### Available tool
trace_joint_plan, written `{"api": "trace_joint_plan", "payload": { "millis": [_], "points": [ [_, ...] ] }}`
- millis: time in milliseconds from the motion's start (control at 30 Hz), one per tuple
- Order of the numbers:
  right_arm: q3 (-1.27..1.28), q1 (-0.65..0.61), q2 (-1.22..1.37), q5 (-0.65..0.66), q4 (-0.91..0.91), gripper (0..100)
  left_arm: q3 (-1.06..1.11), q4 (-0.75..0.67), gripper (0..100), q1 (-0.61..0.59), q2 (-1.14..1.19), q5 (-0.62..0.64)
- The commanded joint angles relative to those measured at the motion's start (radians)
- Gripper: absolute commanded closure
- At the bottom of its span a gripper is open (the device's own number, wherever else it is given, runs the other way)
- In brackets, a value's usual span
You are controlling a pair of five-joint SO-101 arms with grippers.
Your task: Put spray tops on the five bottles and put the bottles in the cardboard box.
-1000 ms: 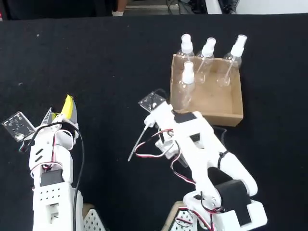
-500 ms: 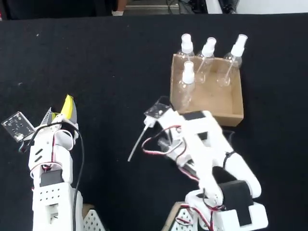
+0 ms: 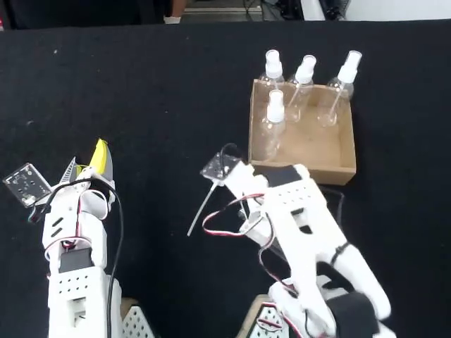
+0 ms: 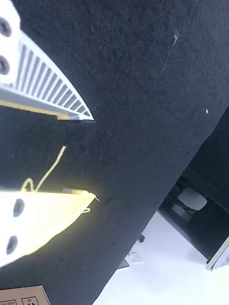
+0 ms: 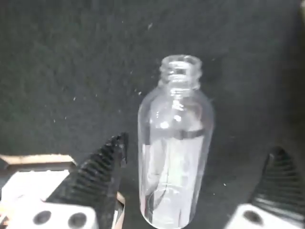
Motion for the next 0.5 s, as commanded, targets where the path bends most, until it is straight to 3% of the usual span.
{"api": "trace_joint_plan", "payload": {
  "millis": [0, 467],
  "points": [
    [-0.038, -0.017, -0.067, -0.023, 0.011, 65.5, -0.044, -0.025, 77, 0.012, -0.005, -0.008],
    [0.200, -0.017, -0.065, -0.023, -0.308, 68.8, -0.042, -0.025, 77, 0.012, -0.005, -0.008]
  ]
}}
